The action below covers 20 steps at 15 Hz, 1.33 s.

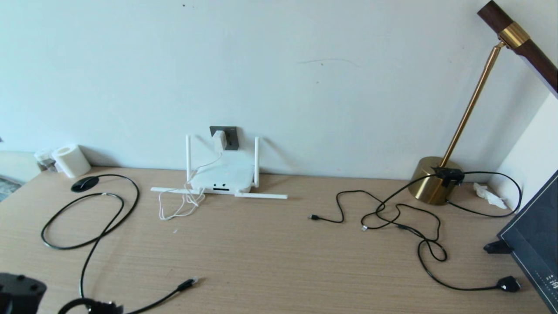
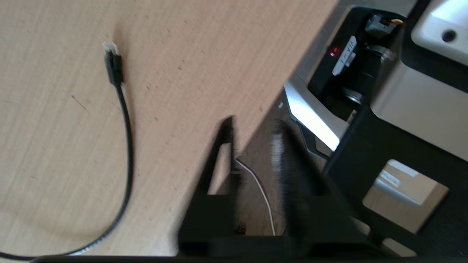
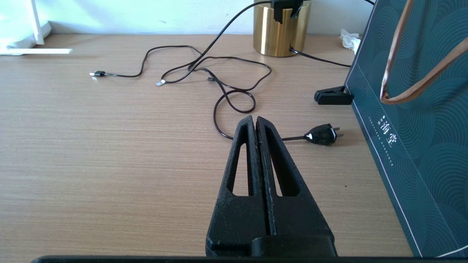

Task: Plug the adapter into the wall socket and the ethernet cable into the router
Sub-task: Pick up cable

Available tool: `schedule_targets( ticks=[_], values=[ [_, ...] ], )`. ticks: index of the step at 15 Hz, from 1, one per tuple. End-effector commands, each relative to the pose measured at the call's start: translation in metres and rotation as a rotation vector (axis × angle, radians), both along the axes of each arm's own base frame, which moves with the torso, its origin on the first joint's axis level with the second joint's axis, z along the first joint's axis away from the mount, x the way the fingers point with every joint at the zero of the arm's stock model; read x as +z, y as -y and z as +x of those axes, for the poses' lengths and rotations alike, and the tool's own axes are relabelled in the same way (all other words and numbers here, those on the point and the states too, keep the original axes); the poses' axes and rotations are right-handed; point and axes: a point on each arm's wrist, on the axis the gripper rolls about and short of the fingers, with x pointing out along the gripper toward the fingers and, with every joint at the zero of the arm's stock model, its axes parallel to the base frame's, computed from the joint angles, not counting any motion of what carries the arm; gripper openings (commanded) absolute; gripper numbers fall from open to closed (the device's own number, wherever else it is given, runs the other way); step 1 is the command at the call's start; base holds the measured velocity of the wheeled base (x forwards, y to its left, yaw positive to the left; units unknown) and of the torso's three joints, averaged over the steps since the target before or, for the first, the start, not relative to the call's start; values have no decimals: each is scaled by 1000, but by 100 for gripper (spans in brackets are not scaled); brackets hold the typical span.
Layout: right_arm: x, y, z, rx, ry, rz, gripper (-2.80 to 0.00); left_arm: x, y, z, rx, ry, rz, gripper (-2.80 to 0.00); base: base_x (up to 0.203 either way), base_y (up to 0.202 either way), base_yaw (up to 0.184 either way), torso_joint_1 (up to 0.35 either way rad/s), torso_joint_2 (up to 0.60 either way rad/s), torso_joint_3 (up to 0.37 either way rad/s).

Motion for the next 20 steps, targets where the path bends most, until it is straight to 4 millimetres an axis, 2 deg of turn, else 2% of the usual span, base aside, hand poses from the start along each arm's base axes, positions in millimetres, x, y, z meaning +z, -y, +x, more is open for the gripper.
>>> schedule_targets(
  ticks=[1,3,5,7,10,11,13,17,18,20],
  values=[
    [0,0,0,0,0,0,-280,3,-2,-5,-3,16,-2,0,0,0,0,0,0,0],
    [0,0,0,0,1,0,-280,3,-3,-9,-1,16,-1,0,0,0,0,0,0,0],
    [0,0,0,0,1,0,-280,6,-1,-4,-12,17,11,0,0,0,0,0,0,0],
    [0,0,0,0,1,0,-280,8,3,11,-33,-23,34,0,0,0,0,0,0,0],
    [0,0,0,0,1,0,-280,25,9,33,-113,-115,109,0,0,0,0,0,0,0],
    [0,0,0,0,1,0,-280,23,10,40,-124,-159,131,0,0,0,0,0,0,0],
    [0,0,0,0,-1,0,-280,10,12,66,-96,-212,186,0,0,0,0,0,0,0],
    [0,0,0,0,1,0,-280,-27,5,137,-17,-134,238,0,0,0,0,0,0,0],
    [0,0,0,0,1,0,-280,-30,2,150,-1,-114,247,0,0,0,0,0,0,0],
    [0,0,0,0,1,0,-280,-25,-2,174,21,-73,253,0,0,0,0,0,0,0]
  ],
)
